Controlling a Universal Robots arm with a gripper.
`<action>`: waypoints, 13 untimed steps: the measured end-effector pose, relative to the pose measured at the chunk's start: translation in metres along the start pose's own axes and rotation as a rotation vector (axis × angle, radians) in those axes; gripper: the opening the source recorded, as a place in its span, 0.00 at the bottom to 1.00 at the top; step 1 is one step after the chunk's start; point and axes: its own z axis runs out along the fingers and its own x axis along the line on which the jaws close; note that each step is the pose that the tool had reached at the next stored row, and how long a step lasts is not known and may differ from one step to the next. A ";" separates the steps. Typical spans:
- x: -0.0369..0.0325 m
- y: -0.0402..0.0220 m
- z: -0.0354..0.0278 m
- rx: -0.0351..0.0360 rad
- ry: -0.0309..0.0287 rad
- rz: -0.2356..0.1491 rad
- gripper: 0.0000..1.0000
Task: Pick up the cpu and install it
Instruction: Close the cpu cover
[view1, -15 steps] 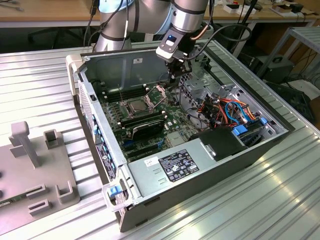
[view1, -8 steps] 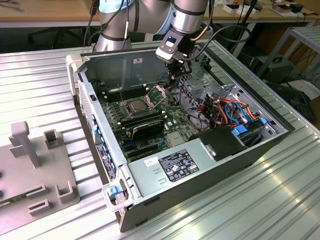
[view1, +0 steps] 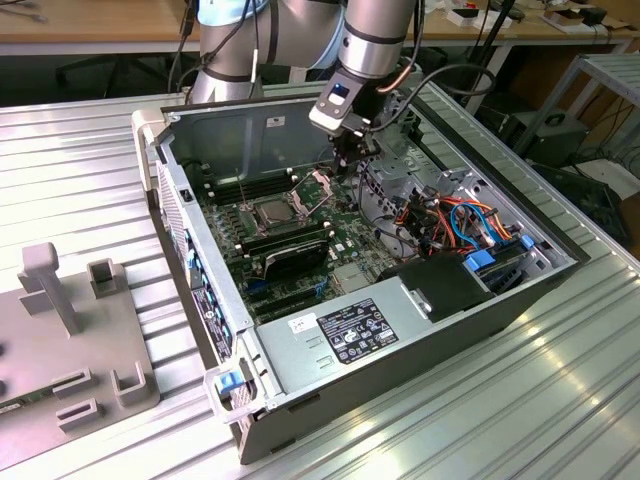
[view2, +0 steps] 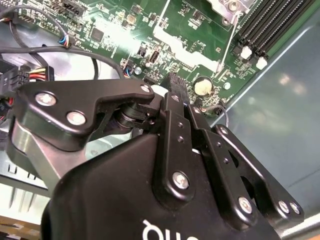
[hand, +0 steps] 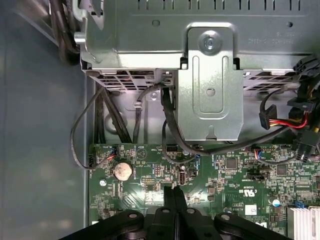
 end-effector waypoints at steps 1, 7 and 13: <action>0.0000 -0.0001 0.0014 0.0000 0.0001 0.000 0.11; 0.0002 -0.0005 0.0100 0.0000 0.0001 0.000 0.11; 0.0003 -0.0007 0.0142 0.0000 0.0000 0.000 0.11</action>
